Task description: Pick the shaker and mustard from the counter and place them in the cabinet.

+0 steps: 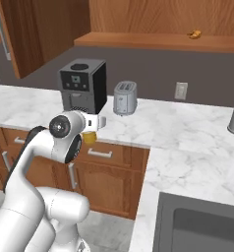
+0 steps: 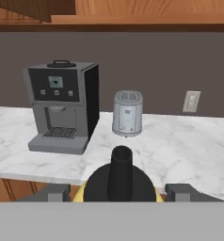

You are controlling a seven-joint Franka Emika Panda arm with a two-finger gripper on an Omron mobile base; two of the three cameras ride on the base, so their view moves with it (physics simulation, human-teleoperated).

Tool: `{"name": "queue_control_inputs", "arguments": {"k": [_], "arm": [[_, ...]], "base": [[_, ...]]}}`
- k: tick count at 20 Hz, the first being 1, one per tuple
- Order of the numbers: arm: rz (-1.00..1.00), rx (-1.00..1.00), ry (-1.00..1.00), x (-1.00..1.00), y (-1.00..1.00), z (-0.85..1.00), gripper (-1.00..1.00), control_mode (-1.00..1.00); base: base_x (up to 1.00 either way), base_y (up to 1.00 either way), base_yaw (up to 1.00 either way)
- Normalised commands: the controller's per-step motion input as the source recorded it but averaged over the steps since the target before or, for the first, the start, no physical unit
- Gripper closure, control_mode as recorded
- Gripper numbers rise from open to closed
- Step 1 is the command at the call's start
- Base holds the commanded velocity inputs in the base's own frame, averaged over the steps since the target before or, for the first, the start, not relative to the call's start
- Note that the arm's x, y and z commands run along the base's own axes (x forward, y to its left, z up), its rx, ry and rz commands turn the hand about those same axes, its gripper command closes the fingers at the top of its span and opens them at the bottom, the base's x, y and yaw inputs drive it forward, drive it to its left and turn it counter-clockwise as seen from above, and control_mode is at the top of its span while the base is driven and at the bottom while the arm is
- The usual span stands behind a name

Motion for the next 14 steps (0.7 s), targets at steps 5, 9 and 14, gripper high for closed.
{"name": "queue_control_inputs", "arguments": {"k": [5, 9, 14], "arm": [[0.00, 0.00, 0.00, 0.00, 0.00, 0.00, 1.00, 1.00], [0.00, 0.00, 0.00, 0.00, 0.00, 0.00, 1.00, 1.00], [0.00, 0.00, 0.00, 0.00, 0.00, 0.00, 1.00, 1.00]], "base": [[0.50, -0.25, 0.03], [0.41, -0.25, 0.04], [0.34, -0.23, 0.05]]}}
